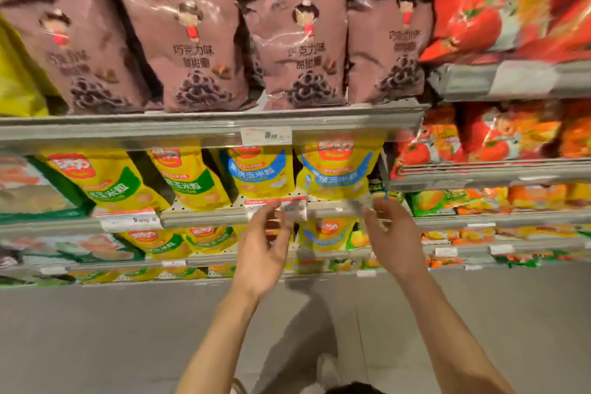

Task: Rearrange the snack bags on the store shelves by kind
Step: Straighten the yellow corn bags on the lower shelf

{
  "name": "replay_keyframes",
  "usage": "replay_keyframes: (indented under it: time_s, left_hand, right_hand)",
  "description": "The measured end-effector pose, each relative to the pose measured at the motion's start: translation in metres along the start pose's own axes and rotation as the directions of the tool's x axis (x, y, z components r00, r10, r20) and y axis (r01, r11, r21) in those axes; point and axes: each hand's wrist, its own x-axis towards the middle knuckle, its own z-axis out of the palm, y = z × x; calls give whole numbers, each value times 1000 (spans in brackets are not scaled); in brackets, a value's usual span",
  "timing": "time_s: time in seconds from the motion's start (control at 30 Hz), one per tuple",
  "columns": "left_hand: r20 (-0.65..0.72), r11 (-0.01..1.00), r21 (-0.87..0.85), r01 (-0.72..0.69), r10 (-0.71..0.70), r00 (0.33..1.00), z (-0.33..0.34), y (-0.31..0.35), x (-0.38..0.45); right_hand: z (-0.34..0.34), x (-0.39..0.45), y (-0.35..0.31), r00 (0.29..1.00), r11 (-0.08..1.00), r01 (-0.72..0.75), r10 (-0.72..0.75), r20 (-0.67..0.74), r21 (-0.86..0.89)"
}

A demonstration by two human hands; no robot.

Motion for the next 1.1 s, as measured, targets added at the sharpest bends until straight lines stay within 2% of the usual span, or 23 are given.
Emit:
replay_keyframes:
  time_s: [0.1,0.2,0.3,0.37,0.5,0.63,0.77,0.9,1.0,1.1]
  left_hand:
    - [-1,998,-45,35,-35,999,41,15,37]
    - [56,992,-93,87,-83,995,71,31,66]
    - [82,993,-82,82,-75,994,88,37,85]
    - [100,996,-77,53,-45,994,95,37,94]
    - [109,986,-132,101,-87,990,107,36,104]
    - [106,977,-182,114,-96,990,113,37,97]
    - [129,966,-250,61,-29,991,121,15,96]
    - [154,971,-221,87,-54,987,114,30,95]
    - [167,974,-189,127,-96,981,105,40,90]
    - [130,979,-149,140,-121,984,86,24,81]
  right_hand:
    - [-4,35,-6,999,999,-27,26,32,26]
    - [-1,59,-13,994,998,-52,49,96,27]
    - [6,71,-14,990,999,-34,34,134,1]
    - [10,76,-15,992,999,-1,-5,130,46]
    - [14,86,-13,979,992,-66,44,199,104]
    - [17,92,-5,988,986,-50,26,151,161]
    - [20,92,-2,985,984,-88,63,161,155]
    - [19,90,-4,984,984,-92,66,167,155]
    - [22,84,0,991,986,-69,50,125,153]
    - [31,74,7,995,978,-100,97,23,183]
